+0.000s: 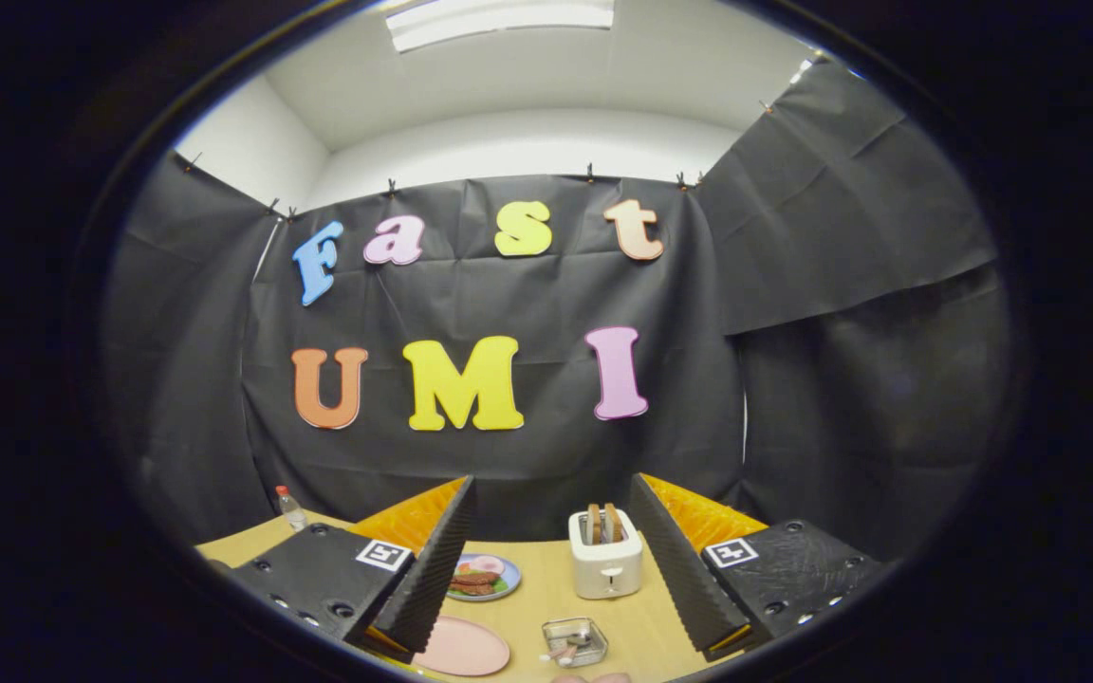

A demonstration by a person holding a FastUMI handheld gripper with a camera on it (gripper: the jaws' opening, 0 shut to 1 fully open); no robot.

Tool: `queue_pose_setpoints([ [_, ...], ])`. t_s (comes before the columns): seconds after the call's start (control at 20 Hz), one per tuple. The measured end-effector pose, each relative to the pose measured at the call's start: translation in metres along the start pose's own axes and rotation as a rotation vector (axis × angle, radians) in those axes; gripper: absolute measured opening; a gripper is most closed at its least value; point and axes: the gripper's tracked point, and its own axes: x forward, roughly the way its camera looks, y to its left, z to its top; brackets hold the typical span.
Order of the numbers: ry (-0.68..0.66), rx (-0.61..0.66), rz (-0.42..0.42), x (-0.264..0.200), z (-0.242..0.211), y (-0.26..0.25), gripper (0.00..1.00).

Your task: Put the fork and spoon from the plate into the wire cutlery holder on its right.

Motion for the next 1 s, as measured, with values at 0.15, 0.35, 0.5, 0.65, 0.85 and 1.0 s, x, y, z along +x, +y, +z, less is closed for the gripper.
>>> queue_pose_setpoints([
  [0.15, -0.002, -0.002, 0.007, 0.0004, 0.0010, 0.0027, 0.96],
  [0.35, -0.005, -0.007, 0.011, 0.0004, 0.0018, 0.0047, 0.96],
  [0.5, -0.008, -0.005, 0.010, 0.0008, 0.0024, 0.0046, 0.96],
  [0.65, -0.008, -0.003, 0.013, 0.0016, 0.0028, 0.0054, 0.96],
  [0.85, -0.013, -0.003, 0.018, 0.0028, 0.0049, 0.0073, 0.96],
  [1.0, -0.015, -0.004, 0.026, 0.0037, 0.0053, 0.0101, 0.96],
])
